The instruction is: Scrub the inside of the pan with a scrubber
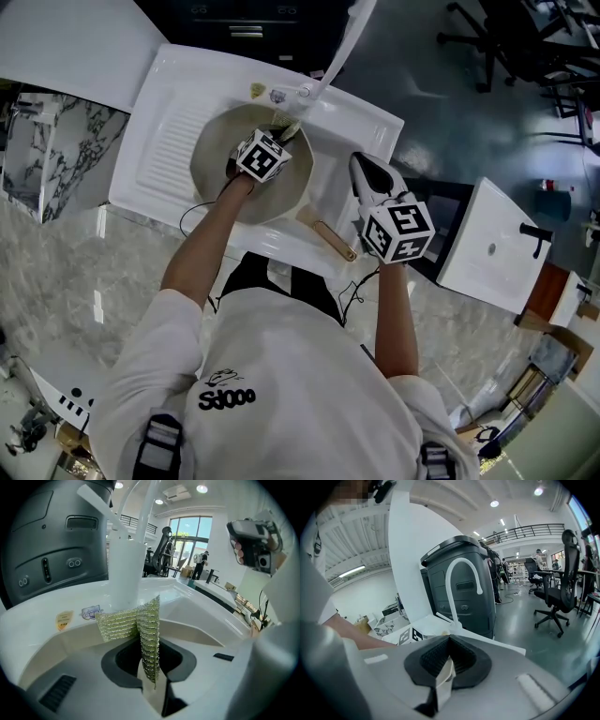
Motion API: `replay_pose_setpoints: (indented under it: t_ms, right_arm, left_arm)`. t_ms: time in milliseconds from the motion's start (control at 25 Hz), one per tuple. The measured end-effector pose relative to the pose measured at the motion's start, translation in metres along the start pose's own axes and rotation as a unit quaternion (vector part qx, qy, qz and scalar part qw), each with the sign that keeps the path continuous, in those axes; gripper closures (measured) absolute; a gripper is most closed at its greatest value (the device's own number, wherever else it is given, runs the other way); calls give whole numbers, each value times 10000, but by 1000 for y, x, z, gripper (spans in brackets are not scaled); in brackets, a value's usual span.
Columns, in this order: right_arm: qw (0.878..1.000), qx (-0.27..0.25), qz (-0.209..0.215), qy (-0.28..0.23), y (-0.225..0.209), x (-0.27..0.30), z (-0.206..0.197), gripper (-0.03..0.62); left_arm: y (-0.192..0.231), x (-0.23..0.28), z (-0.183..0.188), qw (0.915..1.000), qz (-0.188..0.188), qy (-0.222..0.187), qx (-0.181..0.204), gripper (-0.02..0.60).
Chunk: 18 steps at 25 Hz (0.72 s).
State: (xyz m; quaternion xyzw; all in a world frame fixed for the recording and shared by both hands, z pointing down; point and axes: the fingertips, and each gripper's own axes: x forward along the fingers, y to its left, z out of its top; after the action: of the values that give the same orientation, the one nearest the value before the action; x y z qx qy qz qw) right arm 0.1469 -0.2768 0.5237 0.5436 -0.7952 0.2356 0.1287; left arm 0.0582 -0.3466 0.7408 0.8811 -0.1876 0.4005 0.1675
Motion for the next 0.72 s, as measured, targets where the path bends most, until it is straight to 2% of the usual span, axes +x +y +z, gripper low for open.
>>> replay_pose_setpoints:
  t_ms: [200,320,480,720]
  right_arm:
    - [10000,35,8,-22,1,-2,0,585]
    - [10000,26,31,-51,4,-2,2,585]
    - [10000,9,50,-74,8,-4,4,585]
    - [9999,5,41,-105,11,-11,2,585]
  left_arm:
    - [-20,-2,4,9989,-365,-42,302,509]
    - [-37,-4,0,9958,-778,83,468,509]
    - [-61,-9,-8,9876,-1416,276,615,509]
    - [-97,-17,-21,9701,-2219,526,827,509]
